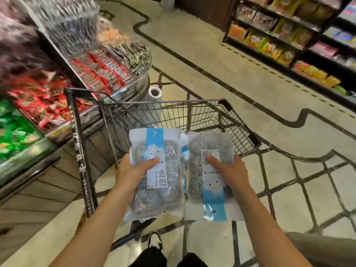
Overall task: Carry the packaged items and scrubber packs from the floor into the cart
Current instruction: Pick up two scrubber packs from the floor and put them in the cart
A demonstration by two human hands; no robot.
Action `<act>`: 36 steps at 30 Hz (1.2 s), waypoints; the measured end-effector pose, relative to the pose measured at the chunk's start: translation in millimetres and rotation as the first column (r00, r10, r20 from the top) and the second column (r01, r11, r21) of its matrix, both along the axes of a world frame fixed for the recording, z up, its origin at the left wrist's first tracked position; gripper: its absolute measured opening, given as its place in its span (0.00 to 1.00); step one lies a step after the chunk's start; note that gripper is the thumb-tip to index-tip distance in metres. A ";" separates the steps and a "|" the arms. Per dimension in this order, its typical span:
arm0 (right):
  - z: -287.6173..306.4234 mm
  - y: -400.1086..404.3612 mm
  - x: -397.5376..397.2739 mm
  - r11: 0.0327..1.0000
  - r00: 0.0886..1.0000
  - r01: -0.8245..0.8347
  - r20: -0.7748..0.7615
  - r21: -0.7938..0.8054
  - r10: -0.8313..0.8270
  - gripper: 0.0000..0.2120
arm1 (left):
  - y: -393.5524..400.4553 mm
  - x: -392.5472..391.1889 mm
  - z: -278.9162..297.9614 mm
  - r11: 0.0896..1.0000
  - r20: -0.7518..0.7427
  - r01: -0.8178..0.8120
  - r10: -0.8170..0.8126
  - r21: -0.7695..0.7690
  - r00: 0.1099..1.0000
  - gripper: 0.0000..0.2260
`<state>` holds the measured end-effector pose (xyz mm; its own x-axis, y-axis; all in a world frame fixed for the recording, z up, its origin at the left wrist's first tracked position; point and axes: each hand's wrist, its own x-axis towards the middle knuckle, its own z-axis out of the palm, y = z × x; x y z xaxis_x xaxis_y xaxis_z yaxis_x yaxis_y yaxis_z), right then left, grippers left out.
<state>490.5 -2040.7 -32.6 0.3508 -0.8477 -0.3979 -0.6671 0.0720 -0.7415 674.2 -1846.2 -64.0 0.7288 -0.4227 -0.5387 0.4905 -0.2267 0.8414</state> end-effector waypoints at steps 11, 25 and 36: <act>-33.2 -57.6 55.7 0.995 0.992 -0.098 0.084 0.011 0.097 0.21 | -25.6 33.7 -26.7 0.991 -0.013 -0.103 0.105 0.089 0.994 0.31; -132.9 -154.7 109.1 0.953 0.958 -0.285 -0.005 0.103 0.287 0.23 | -132.0 37.6 -108.1 0.940 0.088 -0.202 0.185 0.276 0.979 0.28; -298.2 -175.1 107.7 0.925 0.927 -0.295 -0.164 0.239 0.338 0.34 | -164.7 -1.8 -257.8 0.824 0.016 -0.262 0.294 0.503 0.956 0.38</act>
<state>598.2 -2215.8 -330.8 0.4828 -0.5969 -0.6408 -0.8117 -0.0302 -0.5834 672.5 -2010.9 -321.8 0.7348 0.1268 -0.6663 0.6411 -0.4504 0.6213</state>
